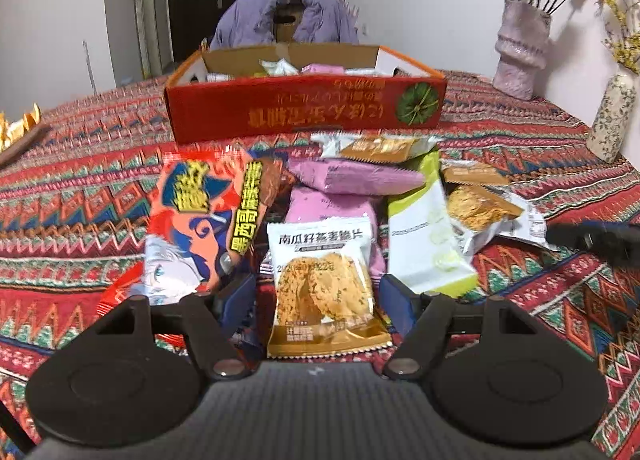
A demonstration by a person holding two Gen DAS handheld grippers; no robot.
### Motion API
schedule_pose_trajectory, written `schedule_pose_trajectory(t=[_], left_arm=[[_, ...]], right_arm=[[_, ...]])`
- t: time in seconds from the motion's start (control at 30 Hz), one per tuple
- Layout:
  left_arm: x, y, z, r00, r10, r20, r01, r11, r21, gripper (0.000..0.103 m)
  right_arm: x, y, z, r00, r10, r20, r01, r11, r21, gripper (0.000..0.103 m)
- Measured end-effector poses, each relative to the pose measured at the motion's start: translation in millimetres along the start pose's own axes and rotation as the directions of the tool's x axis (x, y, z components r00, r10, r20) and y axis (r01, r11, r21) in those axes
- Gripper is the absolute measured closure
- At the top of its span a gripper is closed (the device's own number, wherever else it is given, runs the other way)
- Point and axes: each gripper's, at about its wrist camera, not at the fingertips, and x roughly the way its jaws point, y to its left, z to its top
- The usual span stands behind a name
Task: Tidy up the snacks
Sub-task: 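Grasp the pumpkin-seed biscuit packet with left tool while right tool grasps a white sachet, then carry both packets over the box and open both tools to drop them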
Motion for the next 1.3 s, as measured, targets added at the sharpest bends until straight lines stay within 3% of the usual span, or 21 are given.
schedule_pose_trajectory(t=[0.13, 0.2, 0.37, 0.43, 0.53, 0.63, 0.73, 0.93, 1.3], left_arm=[[6, 2, 4, 1.000, -0.008, 0.001, 0.008, 1.000, 0.013, 0.034], [9, 0, 6, 1.000, -0.010, -0.003, 0.010, 1.000, 0.020, 0.051], [10, 0, 8, 1.000, -0.016, -0.005, 0.016, 1.000, 0.013, 0.055], [7, 2, 8, 1.000, -0.021, -0.010, 0.021, 1.000, 0.002, 0.058], [-4, 5, 4, 0.999, -0.037, -0.005, 0.037, 0.999, -0.014, 0.059], [-17, 3, 0, 0.999, -0.037, 0.011, 0.037, 0.999, -0.005, 0.059], [-34, 0, -4, 0.999, -0.031, 0.035, 0.031, 1.000, 0.002, 0.059], [-64, -2, -14, 0.997, -0.011, 0.079, 0.012, 1.000, -0.008, 0.059], [-96, -13, -21, 0.990, -0.028, 0.138, 0.027, 1.000, 0.006, 0.059]], right_arm=[[27, -3, 14, 1.000, -0.014, -0.005, 0.014, 0.999, 0.052, 0.033], [40, -1, 18, 1.000, -0.027, -0.008, 0.028, 0.998, 0.051, 0.033], [55, 14, 20, 0.996, -0.085, -0.012, 0.085, 0.995, -0.044, 0.034], [53, 13, 18, 0.996, -0.087, -0.021, 0.086, 0.994, -0.061, 0.039], [44, 3, 15, 0.994, -0.113, -0.011, 0.112, 0.992, -0.056, 0.051], [37, 0, 12, 0.991, -0.132, -0.019, 0.130, 0.988, -0.078, 0.051], [30, 10, 3, 0.987, -0.155, -0.036, 0.145, 0.969, -0.199, 0.050], [-3, 10, -19, 0.992, -0.120, -0.032, 0.113, 0.977, -0.181, 0.060], [-63, 14, -37, 0.997, -0.078, 0.028, 0.082, 0.982, -0.172, 0.062]])
